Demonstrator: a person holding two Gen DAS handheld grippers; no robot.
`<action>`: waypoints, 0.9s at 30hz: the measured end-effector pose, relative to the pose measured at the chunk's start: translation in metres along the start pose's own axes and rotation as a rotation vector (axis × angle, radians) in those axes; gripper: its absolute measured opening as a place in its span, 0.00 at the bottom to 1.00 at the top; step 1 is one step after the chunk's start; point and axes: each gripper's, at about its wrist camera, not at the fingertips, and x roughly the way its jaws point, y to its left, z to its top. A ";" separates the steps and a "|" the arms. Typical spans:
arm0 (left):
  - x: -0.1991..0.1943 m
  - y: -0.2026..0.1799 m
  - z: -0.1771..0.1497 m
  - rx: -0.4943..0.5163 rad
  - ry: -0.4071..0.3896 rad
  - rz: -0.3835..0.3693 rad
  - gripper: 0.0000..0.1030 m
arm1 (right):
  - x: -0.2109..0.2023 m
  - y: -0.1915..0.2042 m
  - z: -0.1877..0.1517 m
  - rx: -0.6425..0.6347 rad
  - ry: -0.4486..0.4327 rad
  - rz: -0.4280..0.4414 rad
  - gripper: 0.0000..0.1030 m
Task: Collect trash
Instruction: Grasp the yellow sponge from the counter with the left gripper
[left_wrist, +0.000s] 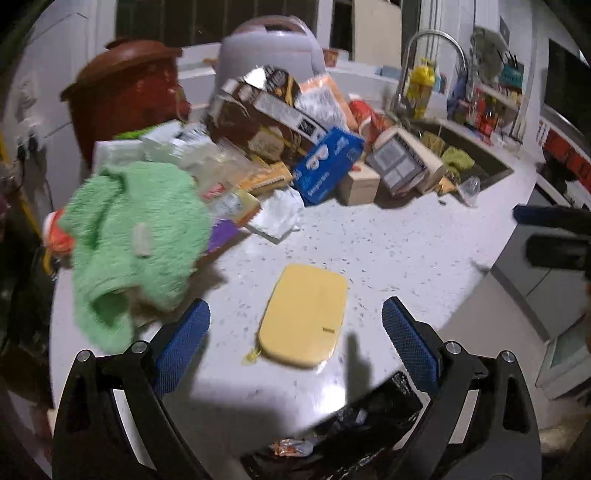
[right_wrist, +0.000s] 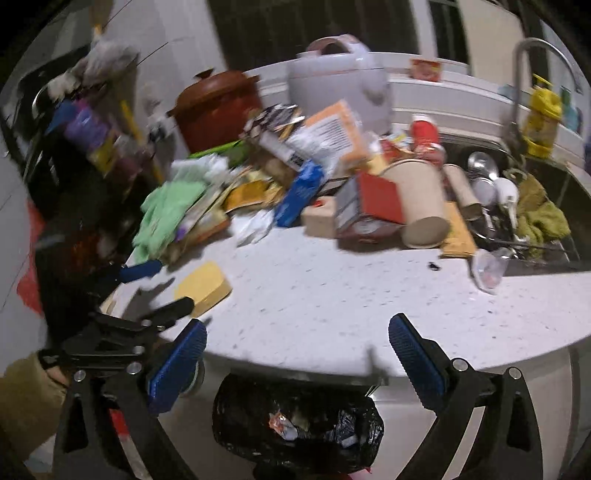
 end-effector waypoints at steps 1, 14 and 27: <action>0.008 0.000 0.001 0.003 0.018 0.017 0.89 | 0.001 -0.003 -0.001 0.012 0.000 -0.005 0.95; 0.018 0.000 -0.001 0.024 0.056 -0.008 0.44 | 0.006 -0.022 -0.001 0.068 -0.028 -0.043 0.95; -0.028 0.006 -0.010 -0.112 0.011 -0.027 0.44 | 0.068 -0.025 0.089 -0.132 -0.131 -0.005 0.95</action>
